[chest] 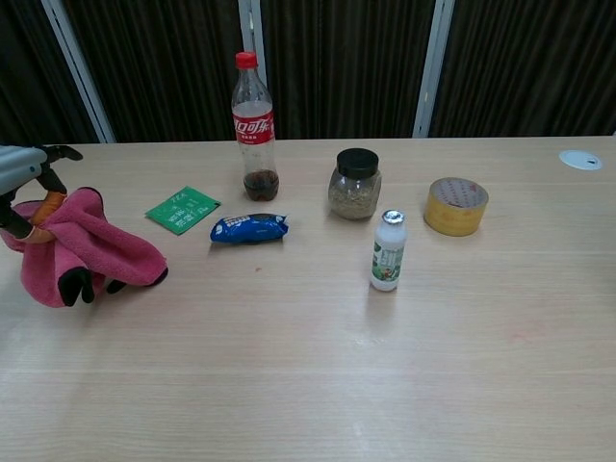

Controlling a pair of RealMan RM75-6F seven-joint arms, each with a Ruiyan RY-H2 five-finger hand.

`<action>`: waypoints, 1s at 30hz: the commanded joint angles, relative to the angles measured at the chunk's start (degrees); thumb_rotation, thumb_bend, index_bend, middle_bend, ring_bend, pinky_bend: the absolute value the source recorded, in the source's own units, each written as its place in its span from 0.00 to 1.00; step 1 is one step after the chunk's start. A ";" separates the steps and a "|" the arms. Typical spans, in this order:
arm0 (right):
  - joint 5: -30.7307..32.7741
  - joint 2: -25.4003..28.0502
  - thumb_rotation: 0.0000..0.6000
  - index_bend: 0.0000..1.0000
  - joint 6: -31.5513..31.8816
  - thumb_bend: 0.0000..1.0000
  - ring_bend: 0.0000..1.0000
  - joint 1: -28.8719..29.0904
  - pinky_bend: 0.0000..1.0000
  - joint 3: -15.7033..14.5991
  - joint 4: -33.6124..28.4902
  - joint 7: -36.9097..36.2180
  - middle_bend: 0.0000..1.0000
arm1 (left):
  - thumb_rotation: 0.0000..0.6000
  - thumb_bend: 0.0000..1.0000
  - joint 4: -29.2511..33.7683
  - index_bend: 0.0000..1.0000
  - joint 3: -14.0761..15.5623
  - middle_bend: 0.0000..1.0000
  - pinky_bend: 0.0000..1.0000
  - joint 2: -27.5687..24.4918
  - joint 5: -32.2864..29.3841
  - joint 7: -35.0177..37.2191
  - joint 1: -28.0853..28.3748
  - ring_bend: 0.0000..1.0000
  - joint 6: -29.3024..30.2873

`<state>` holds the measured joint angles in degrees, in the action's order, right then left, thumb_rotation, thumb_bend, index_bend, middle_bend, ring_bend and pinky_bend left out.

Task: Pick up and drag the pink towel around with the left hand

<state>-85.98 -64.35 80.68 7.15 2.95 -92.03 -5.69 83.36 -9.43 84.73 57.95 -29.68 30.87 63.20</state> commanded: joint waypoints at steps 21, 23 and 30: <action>0.21 -0.01 1.00 0.00 -0.09 0.00 0.00 -0.02 0.00 0.04 -0.17 0.37 0.00 | 1.00 0.00 7.05 0.00 1.50 0.00 0.00 -9.41 3.66 9.17 -5.96 0.00 5.32; 0.20 -0.04 1.00 0.00 -0.15 0.00 0.00 0.00 0.00 0.02 -0.14 0.43 0.00 | 1.00 0.00 8.19 0.00 1.76 0.00 0.00 -10.61 3.96 9.79 -6.69 0.00 5.84; 0.06 0.01 1.00 0.00 0.07 0.00 0.00 -0.09 0.00 -0.03 -0.26 0.67 0.00 | 1.00 0.00 9.77 0.00 1.91 0.00 0.00 -14.00 3.90 12.63 -8.87 0.00 6.92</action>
<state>-85.93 -64.34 80.74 7.07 2.93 -92.29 -5.01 92.44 -7.28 71.46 62.14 -18.45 22.77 69.63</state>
